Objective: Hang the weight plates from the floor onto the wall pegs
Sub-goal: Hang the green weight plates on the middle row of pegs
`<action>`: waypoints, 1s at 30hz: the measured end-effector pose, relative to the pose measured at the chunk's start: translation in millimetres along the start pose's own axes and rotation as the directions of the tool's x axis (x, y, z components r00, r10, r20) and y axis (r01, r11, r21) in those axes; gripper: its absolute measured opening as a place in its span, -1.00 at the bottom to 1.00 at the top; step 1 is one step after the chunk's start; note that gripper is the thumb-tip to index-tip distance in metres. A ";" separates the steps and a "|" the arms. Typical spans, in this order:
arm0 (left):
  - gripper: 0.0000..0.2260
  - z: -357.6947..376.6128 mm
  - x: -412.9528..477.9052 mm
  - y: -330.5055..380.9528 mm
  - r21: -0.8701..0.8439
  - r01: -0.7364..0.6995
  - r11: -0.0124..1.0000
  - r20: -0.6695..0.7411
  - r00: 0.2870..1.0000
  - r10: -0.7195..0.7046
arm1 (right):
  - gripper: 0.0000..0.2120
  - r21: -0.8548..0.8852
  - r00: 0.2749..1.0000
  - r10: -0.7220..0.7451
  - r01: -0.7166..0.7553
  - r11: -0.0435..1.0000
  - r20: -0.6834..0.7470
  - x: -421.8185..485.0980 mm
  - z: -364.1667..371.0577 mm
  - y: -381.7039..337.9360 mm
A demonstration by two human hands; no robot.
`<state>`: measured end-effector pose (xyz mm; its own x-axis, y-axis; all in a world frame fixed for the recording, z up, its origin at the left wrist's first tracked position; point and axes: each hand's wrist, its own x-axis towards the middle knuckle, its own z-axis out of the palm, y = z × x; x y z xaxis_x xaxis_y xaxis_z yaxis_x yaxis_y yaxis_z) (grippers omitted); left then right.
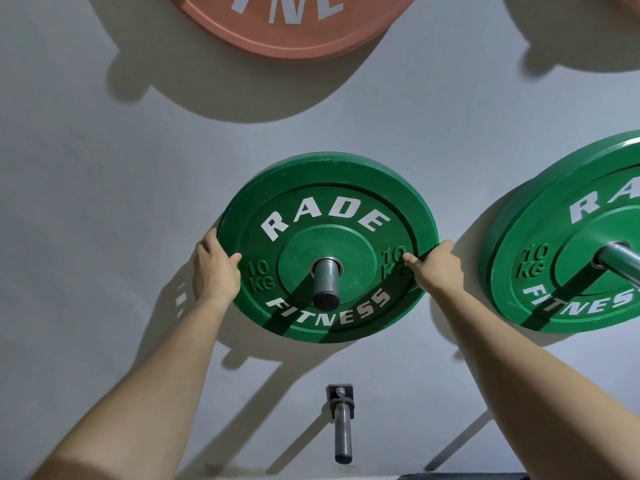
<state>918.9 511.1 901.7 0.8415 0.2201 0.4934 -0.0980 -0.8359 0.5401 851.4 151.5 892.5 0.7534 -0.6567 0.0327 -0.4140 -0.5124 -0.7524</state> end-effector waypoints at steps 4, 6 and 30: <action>-0.46 -1.1 3.9 2.7 -0.006 -0.012 1.000 -0.002 1.000 0.012 | -0.35 0.011 1.000 0.001 -0.001 1.000 0.003 -3.5 -2.1 2.0; -0.44 0.4 -0.5 8.1 -0.077 0.048 0.996 -0.012 0.999 -0.050 | -0.30 -0.005 1.000 0.020 -0.020 1.000 0.001 -4.4 -2.2 2.0; -0.03 -0.2 -31.4 32.6 -0.284 0.462 0.840 0.298 0.875 -0.381 | -0.45 0.204 0.956 0.177 -0.226 0.952 0.236 -35.2 17.8 -19.3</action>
<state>889.1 477.1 903.9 0.9321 0.3614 0.0234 0.1556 -0.4582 0.8751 841.9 194.4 894.2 0.7675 -0.5872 -0.2571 -0.4607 -0.2264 -0.8582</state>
